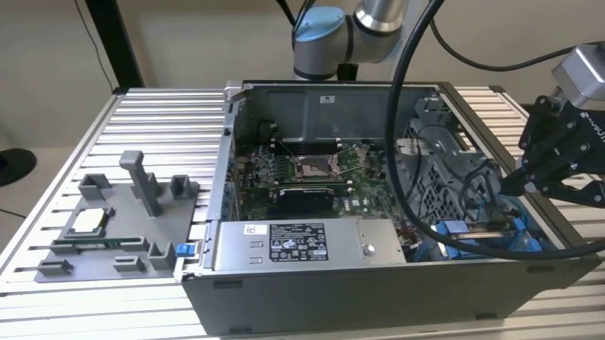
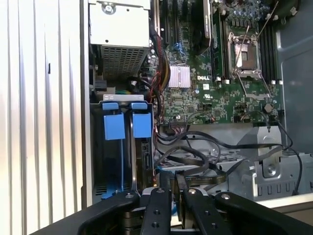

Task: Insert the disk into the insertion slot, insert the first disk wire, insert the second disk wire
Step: 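Insert the second disk wire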

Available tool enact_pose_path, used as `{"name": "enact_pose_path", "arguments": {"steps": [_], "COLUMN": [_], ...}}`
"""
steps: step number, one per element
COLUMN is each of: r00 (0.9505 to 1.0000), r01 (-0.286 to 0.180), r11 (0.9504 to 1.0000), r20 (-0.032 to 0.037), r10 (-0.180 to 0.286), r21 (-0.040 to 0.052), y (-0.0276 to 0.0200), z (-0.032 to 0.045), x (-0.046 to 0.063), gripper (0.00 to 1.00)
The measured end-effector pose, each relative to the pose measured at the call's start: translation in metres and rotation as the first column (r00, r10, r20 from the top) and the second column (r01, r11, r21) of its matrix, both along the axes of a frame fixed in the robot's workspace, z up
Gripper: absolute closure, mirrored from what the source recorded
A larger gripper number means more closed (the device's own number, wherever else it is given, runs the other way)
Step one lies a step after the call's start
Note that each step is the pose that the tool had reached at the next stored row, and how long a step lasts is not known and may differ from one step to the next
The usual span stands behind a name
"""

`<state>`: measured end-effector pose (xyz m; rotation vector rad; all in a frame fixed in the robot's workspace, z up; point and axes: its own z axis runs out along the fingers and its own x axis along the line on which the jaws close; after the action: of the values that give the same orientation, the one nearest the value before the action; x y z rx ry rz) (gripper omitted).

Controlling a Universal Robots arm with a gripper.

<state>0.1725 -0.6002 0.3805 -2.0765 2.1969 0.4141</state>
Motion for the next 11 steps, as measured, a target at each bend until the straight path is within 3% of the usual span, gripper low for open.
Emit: {"name": "enact_pose_path", "arguments": {"steps": [5, 9, 11], "r00": [1.0, 1.0, 0.9999], "r01": [0.0, 0.0, 0.0], "r11": [0.9999, 0.9995, 0.999], "r20": [0.0009, 0.0066, 0.0106], "r10": [0.0, 0.0, 0.0], "r21": [-0.0168, -0.032, -0.0444], "y": [0.0, 0.0, 0.0], "z": [-0.0003, -0.001, -0.0013], "x": [-0.0034, -0.0067, -0.0094], "gripper": [1.0, 1.0, 1.0]}}
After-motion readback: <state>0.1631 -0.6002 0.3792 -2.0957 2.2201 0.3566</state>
